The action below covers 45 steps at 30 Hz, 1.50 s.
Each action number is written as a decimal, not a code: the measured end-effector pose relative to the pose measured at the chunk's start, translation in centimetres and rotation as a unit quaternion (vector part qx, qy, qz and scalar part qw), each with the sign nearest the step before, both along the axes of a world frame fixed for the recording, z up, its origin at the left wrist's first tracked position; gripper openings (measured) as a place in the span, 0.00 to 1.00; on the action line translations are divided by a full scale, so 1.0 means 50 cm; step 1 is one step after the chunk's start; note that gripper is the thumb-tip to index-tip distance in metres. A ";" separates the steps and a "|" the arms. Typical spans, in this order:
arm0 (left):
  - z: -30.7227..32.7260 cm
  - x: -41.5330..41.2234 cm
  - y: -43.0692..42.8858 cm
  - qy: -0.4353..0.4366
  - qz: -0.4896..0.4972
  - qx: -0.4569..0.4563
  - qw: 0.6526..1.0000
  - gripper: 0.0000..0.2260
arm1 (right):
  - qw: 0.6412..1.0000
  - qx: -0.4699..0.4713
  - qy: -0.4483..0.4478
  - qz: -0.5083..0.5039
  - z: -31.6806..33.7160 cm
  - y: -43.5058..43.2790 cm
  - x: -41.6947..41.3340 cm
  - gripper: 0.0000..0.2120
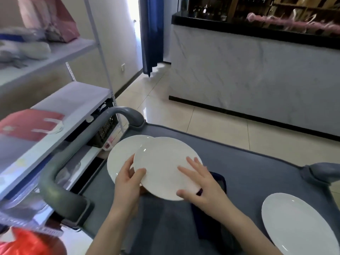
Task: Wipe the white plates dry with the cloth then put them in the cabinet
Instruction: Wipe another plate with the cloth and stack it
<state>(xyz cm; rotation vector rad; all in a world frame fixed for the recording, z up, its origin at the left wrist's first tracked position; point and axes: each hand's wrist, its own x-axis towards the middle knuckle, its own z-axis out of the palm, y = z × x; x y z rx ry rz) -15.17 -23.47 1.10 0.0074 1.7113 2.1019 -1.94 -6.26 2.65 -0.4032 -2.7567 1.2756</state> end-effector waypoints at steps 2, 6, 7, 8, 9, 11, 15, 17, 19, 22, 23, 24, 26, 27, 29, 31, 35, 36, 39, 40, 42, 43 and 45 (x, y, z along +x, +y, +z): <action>-0.012 -0.028 -0.024 -0.005 0.022 -0.001 1.000 0.22 | 0.994 -0.073 0.000 -0.085 -0.006 -0.008 -0.029 0.29; -0.036 -0.072 -0.065 0.016 0.020 -0.022 0.999 0.26 | 0.966 -0.190 0.012 -0.176 -0.032 -0.040 -0.090 0.30; -0.042 -0.082 -0.073 0.022 0.012 -0.028 0.999 0.26 | 0.955 -0.232 0.024 -0.182 -0.039 -0.047 -0.104 0.30; -0.048 -0.092 -0.080 0.026 0.005 -0.035 0.999 0.26 | 0.945 -0.265 0.034 -0.187 -0.046 -0.051 -0.117 0.30; -0.055 -0.101 -0.086 0.031 0.001 -0.043 0.999 0.26 | 0.935 -0.294 0.042 -0.195 -0.054 -0.054 -0.127 0.30; -0.063 -0.116 -0.092 0.047 -0.002 -0.060 0.997 0.27 | 0.913 -0.345 0.053 -0.214 -0.068 -0.056 -0.148 0.29; -0.072 -0.130 -0.089 0.082 0.025 -0.118 0.989 0.30 | 0.893 -0.378 0.061 -0.237 -0.102 -0.062 -0.183 0.29; -0.075 -0.131 -0.084 0.090 0.028 -0.154 0.984 0.30 | 0.892 -0.375 0.060 -0.245 -0.116 -0.067 -0.193 0.29; -0.080 -0.132 -0.078 0.112 0.025 -0.196 0.974 0.30 | 0.895 -0.367 0.058 -0.248 -0.124 -0.068 -0.199 0.29; -0.092 -0.139 -0.074 0.170 0.020 -0.261 0.950 0.29 | 0.899 -0.352 0.059 -0.254 -0.125 -0.068 -0.208 0.29; -0.096 -0.143 -0.073 0.173 0.018 -0.271 0.947 0.29 | 0.901 -0.346 0.060 -0.254 -0.124 -0.070 -0.210 0.29; -0.102 -0.149 -0.072 0.173 0.014 -0.276 0.946 0.27 | 0.903 -0.341 0.062 -0.254 -0.123 -0.072 -0.213 0.28; -0.116 -0.156 -0.071 0.171 0.011 -0.277 0.945 0.26 | 0.909 -0.326 0.064 -0.252 -0.123 -0.077 -0.216 0.27; -0.122 -0.159 -0.071 0.173 0.011 -0.274 0.946 0.26 | 0.914 -0.313 0.063 -0.249 -0.123 -0.079 -0.218 0.27; -0.131 -0.162 -0.068 0.182 0.010 -0.264 0.947 0.27 | 0.923 -0.293 0.059 -0.242 -0.123 -0.082 -0.220 0.28; -0.138 -0.165 -0.067 0.189 0.009 -0.266 0.945 0.27 | 0.927 -0.284 0.054 -0.240 -0.122 -0.083 -0.224 0.28; -0.146 -0.175 -0.068 0.204 0.004 -0.291 0.935 0.27 | 0.937 -0.258 0.043 -0.233 -0.125 -0.086 -0.232 0.30; -0.146 -0.177 -0.068 0.208 0.004 -0.297 0.932 0.27 | 0.938 -0.253 0.040 -0.233 -0.126 -0.087 -0.234 0.30; -0.144 -0.179 -0.069 0.214 0.005 -0.312 0.926 0.27 | 0.943 -0.234 0.033 -0.234 -0.131 -0.090 -0.234 0.30; -0.143 -0.179 -0.069 0.217 0.007 -0.319 0.922 0.27 | 0.945 -0.226 0.032 -0.234 -0.134 -0.090 -0.234 0.31; -0.142 -0.178 -0.068 0.229 0.012 -0.339 0.912 0.26 | 0.950 -0.204 0.031 -0.233 -0.139 -0.092 -0.234 0.31; -0.143 -0.178 -0.068 0.238 0.018 -0.351 0.905 0.26 | 0.954 -0.190 0.031 -0.229 -0.141 -0.094 -0.234 0.31; -0.142 -0.178 -0.066 0.249 0.026 -0.368 0.896 0.25 | 0.959 -0.172 0.030 -0.221 -0.146 -0.096 -0.231 0.31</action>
